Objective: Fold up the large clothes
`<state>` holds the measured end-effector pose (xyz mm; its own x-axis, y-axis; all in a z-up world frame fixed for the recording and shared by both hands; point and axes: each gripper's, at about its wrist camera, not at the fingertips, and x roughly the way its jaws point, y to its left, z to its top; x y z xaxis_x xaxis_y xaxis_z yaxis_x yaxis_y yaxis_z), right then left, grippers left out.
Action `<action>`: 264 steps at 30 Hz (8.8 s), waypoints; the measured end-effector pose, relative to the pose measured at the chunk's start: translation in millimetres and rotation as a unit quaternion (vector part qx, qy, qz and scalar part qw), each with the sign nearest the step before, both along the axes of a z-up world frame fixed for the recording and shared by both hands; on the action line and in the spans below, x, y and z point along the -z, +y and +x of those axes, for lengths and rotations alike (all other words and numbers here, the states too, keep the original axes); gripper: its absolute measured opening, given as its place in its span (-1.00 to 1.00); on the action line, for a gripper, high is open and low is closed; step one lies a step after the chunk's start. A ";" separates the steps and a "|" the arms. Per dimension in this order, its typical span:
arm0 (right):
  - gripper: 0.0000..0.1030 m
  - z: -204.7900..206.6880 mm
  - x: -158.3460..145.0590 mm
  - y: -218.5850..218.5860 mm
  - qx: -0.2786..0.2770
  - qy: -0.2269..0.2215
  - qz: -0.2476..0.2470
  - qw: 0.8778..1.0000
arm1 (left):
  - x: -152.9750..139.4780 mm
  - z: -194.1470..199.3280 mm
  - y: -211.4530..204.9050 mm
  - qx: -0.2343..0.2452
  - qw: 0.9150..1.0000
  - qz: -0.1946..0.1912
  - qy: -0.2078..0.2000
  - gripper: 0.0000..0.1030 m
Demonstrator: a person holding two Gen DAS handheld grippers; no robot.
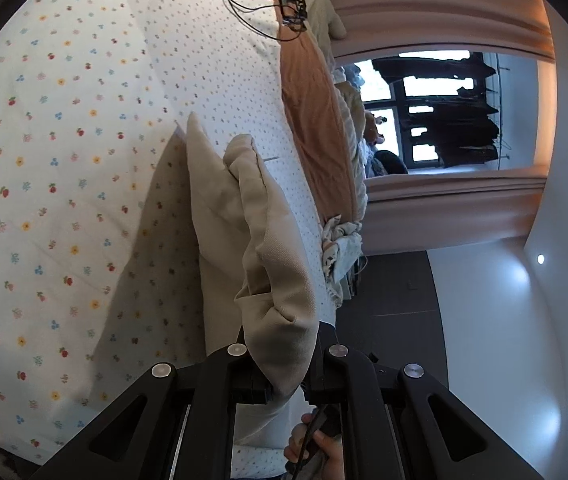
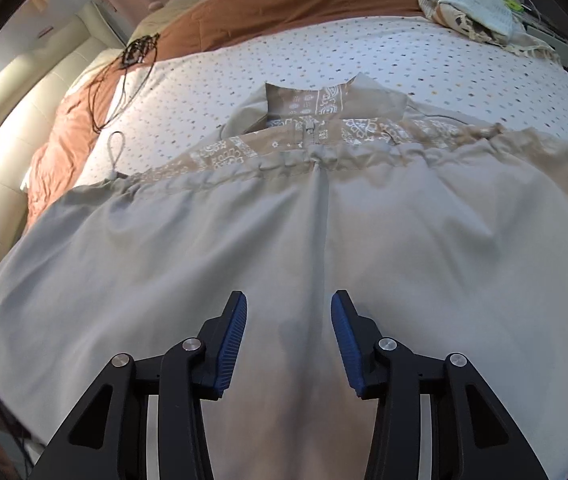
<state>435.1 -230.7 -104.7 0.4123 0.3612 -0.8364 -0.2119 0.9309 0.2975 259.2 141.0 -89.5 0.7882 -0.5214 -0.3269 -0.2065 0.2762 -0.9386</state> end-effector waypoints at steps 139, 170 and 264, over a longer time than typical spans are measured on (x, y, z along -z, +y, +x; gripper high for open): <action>-0.79 -146.5 34.5 -332.2 0.245 -0.032 0.178 0.953 | 58.2 156.5 -288.6 0.303 0.897 0.281 0.157 -0.10; 0.35 -19.4 -50.6 -171.1 -0.020 -0.110 -0.021 0.994 | 37.5 162.7 -198.8 0.248 0.923 0.259 0.139 -0.10; 0.25 147.5 76.7 -308.0 0.021 0.151 0.288 0.945 | 64.9 341.1 -285.2 0.297 0.890 0.325 0.119 -0.04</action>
<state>582.6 -538.7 -181.4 0.2102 0.7816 -0.5873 -0.0031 0.6013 0.7991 600.3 -144.2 -154.4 0.3056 -0.4627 -0.8321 -0.0149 0.8715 -0.4901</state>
